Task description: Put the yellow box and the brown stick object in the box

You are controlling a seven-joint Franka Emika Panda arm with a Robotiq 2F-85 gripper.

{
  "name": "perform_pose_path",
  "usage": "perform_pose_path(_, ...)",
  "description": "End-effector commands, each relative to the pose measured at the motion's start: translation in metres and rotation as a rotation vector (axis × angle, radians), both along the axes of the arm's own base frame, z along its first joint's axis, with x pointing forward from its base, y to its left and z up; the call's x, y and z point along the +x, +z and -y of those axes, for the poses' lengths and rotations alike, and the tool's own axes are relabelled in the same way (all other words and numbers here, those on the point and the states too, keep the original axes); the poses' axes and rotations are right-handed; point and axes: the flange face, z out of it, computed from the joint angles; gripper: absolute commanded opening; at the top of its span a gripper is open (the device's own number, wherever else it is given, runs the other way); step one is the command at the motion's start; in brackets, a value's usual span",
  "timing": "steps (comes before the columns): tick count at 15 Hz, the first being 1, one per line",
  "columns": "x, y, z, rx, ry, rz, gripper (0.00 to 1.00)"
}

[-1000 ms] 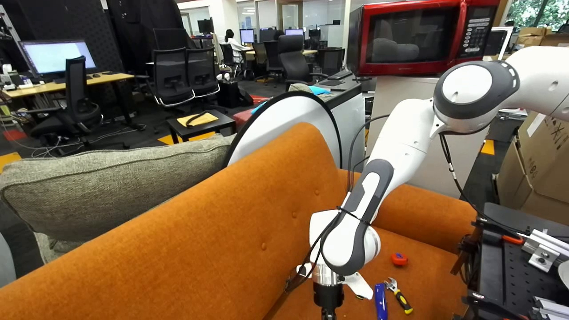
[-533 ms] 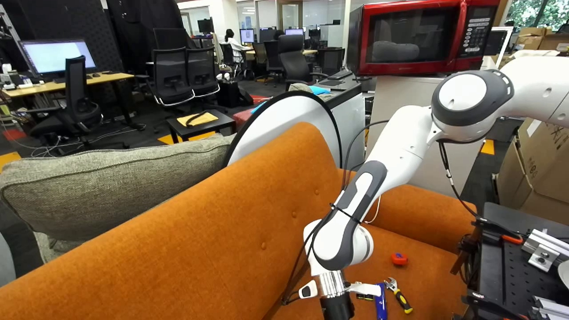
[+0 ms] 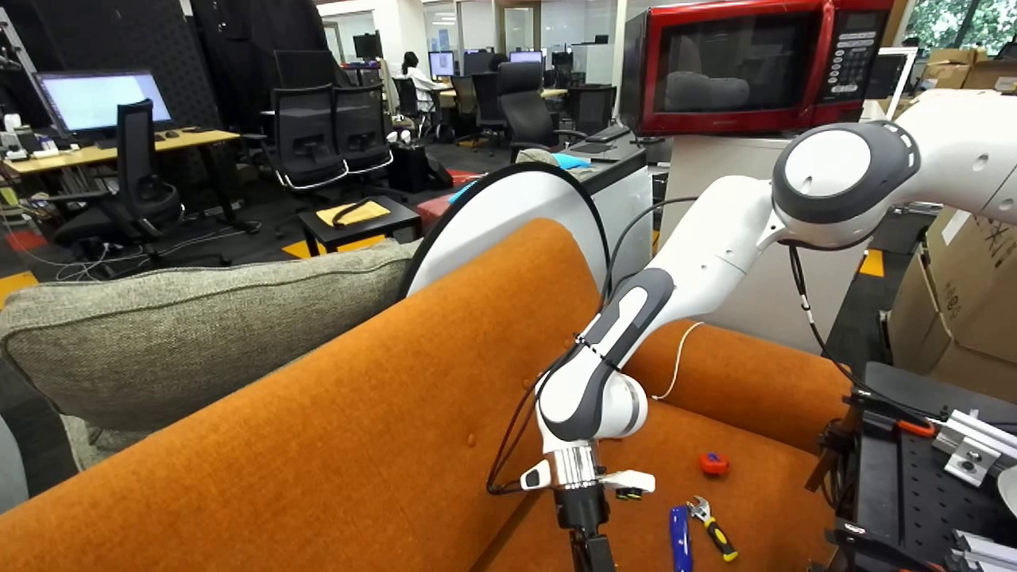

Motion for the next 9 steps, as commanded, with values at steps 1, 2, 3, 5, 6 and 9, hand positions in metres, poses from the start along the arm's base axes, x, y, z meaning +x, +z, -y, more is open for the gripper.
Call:
perform_pose_path(1,0.007,-0.017,0.044,-0.148,-0.089,0.075,1.0)
perform_pose_path(2,0.006,-0.025,0.058,-0.178,-0.119,0.083,1.0)
perform_pose_path(3,0.003,-0.034,0.069,-0.201,-0.143,0.08,1.0)
perform_pose_path(5,-0.007,-0.044,0.082,-0.234,-0.155,0.067,1.0)
perform_pose_path(6,-0.014,-0.045,0.083,-0.241,-0.151,0.049,1.0)
perform_pose_path(9,-0.031,-0.05,0.083,-0.287,-0.139,0.045,1.0)
